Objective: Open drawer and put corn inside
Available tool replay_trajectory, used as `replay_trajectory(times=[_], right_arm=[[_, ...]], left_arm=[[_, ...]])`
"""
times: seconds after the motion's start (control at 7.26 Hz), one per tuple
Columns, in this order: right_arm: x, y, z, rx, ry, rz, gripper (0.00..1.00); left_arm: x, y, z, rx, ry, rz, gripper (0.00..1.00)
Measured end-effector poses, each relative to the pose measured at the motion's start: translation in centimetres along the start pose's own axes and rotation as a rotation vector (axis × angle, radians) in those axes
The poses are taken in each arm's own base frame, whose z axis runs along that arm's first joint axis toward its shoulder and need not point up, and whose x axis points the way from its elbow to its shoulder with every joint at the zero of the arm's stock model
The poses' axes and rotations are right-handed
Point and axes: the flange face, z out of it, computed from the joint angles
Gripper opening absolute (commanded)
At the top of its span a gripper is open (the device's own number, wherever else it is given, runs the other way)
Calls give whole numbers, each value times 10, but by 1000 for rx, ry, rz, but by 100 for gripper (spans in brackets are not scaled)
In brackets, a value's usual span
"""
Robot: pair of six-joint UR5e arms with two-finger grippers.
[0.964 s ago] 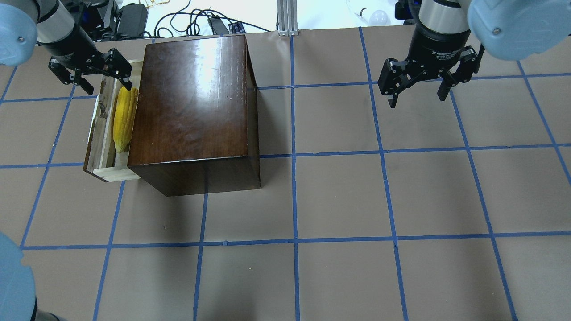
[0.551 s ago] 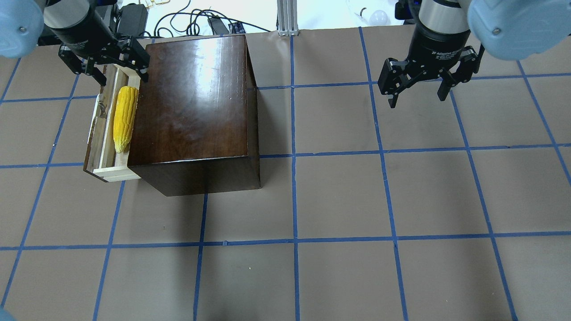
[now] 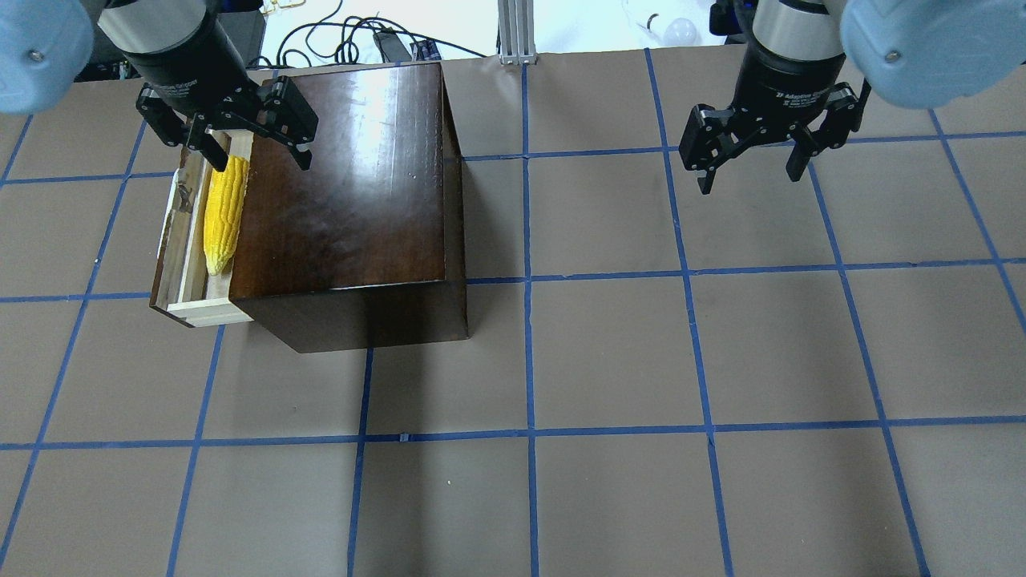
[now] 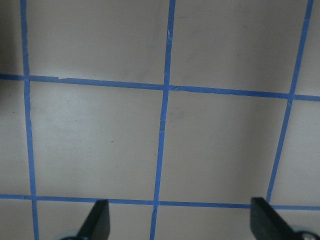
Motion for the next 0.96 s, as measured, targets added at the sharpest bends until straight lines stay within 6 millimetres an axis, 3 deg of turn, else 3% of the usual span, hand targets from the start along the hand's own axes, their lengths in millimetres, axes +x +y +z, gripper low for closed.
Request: replay_trajectory(times=[0.41,0.96], right_arm=[[0,0,0,0,0,0,100],[0,0,0,0,0,0,100]], left_arm=[[5,15,-7,10,-2,6,100],[6,22,-11,16,-3,5,100]])
